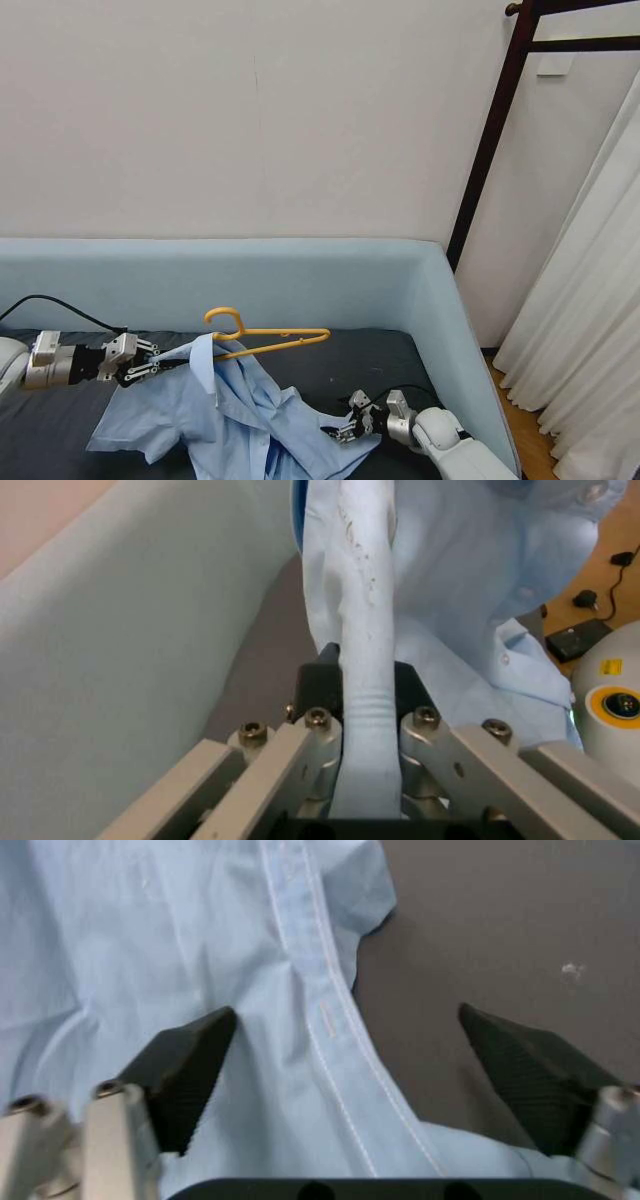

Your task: Pick up the clothes from the sofa and hang them on the clothes hanger.

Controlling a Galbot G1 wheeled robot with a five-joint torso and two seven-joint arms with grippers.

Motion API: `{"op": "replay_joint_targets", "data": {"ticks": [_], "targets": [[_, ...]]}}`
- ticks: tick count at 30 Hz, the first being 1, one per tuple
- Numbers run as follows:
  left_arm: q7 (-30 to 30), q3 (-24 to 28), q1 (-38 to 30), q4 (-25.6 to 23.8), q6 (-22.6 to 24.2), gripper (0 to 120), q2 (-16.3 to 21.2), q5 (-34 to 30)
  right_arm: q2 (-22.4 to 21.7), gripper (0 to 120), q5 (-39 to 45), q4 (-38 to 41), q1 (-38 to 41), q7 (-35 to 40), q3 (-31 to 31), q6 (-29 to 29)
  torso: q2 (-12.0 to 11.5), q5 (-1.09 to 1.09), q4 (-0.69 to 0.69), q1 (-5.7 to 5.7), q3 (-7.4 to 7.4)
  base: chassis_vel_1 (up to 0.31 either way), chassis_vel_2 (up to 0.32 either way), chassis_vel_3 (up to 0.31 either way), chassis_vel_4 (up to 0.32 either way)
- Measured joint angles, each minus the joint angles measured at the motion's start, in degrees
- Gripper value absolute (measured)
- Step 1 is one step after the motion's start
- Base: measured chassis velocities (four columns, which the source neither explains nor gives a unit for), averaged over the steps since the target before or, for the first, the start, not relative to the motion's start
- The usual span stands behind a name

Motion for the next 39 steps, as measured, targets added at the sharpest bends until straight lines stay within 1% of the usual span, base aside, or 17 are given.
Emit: {"op": "replay_joint_targets", "data": {"ticks": [1,2,6,7,8,13,14,19,20,23,27,30,31,34,35,38,39], "targets": [[0.00,0.40,-0.46,0.27,-0.04,4,-0.12,0.05,0.07,77,-0.80,-0.06,-0.02,0.27,-0.05,0.23,0.00,0.00,0.00,0.00,0.00,0.000,0.000,0.000,0.000],[0.00,0.40,-0.46,0.27,-0.04,4,-0.12,0.05,0.07,77,-0.80,-0.06,-0.02,0.27,-0.05,0.23,0.00,0.00,0.00,0.00,0.00,0.000,0.000,0.000,0.000],[0.00,1.33,-1.79,0.79,-0.07,4,-0.32,0.09,-0.07,58,-2.95,-0.03,-0.15,0.25,0.03,0.73,0.00,0.00,0.00,0.00,0.00,0.000,0.000,0.000,0.000],[0.00,1.42,-1.96,0.84,-0.08,4,-0.32,0.08,-0.18,55,-3.64,-0.02,-0.21,0.00,0.15,0.92,0.00,0.00,0.00,0.00,0.00,0.000,0.000,0.000,0.000],[0.00,1.42,-1.96,0.84,-0.08,4,-0.32,0.08,-0.18,55,-3.64,-0.02,-0.21,0.00,0.15,0.92,0.00,0.00,0.00,0.00,0.00,0.000,0.000,0.000,0.000],[-0.04,1.49,-2.39,0.89,-0.13,4,-0.17,-0.13,-0.65,34,-6.59,0.40,-0.89,-0.62,0.32,1.90,0.00,0.00,0.00,0.00,0.00,0.000,0.000,0.000,0.000],[-0.04,1.49,-2.39,0.89,-0.13,4,-0.17,-0.13,-0.65,34,-6.59,0.40,-0.89,-0.62,0.32,1.90,0.00,0.00,0.00,0.00,0.00,0.000,0.000,0.000,0.000],[-0.10,1.53,-2.43,0.73,-0.17,4,-0.18,-0.24,-1.08,12,-6.99,2.13,-1.89,-0.49,0.23,3.03,0.00,0.00,0.01,0.00,0.00,0.000,0.000,0.000,0.000],[-0.10,1.53,-2.43,0.73,-0.17,4,-0.18,-0.24,-1.08,12,-6.99,2.13,-1.89,-0.49,0.23,3.03,0.00,0.00,0.01,0.00,0.00,0.000,0.000,0.000,0.000],[-0.16,1.54,-2.39,0.55,-0.23,4,-0.29,-0.29,-1.35,0,-7.38,3.39,-2.54,-0.07,0.11,3.84,0.00,0.00,0.01,0.00,0.00,0.000,0.000,0.000,0.000],[-0.21,1.54,-2.39,0.50,-0.37,4,-0.36,-0.36,-1.76,0,-6.76,5.00,-3.31,0.45,0.39,4.34,0.00,0.00,0.01,0.00,0.00,0.000,0.000,0.000,0.000],[-0.24,1.54,-2.40,0.51,-0.60,4,-0.51,-0.69,-2.08,0,-4.48,6.94,-3.77,0.78,1.37,4.85,0.00,0.01,0.00,0.00,0.00,0.000,0.000,0.000,0.000],[-0.26,1.54,-2.43,0.62,-0.80,4,-0.60,-1.21,-2.43,0,-2.04,8.25,-3.91,0.91,1.86,5.13,0.00,0.00,0.01,0.00,0.00,0.000,0.000,0.000,0.000],[-0.28,1.55,-2.94,1.09,-1.28,4,-0.98,-2.26,-4.05,0,10.07,14.60,-4.73,2.83,2.90,3.60,0.00,0.00,0.02,0.00,0.00,0.000,0.000,0.000,0.000],[-0.28,1.55,-2.94,1.09,-1.28,4,-0.98,-2.26,-4.05,0,10.07,14.60,-4.73,2.83,2.90,3.60,0.00,0.00,0.02,0.00,0.00,0.000,0.000,0.000,0.000],[-0.25,1.60,-3.68,1.87,-2.09,4,-1.35,-3.08,-6.34,0,24.67,23.09,-6.07,9.90,4.38,-0.59,0.00,-0.01,0.00,0.00,0.00,0.000,0.000,0.000,0.000],[-0.25,1.60,-3.68,1.87,-2.09,4,-1.35,-3.08,-6.34,0,24.67,23.09,-6.07,9.90,4.38,-0.59,0.00,-0.01,0.00,0.00,0.00,0.000,0.000,0.000,0.000]]}}
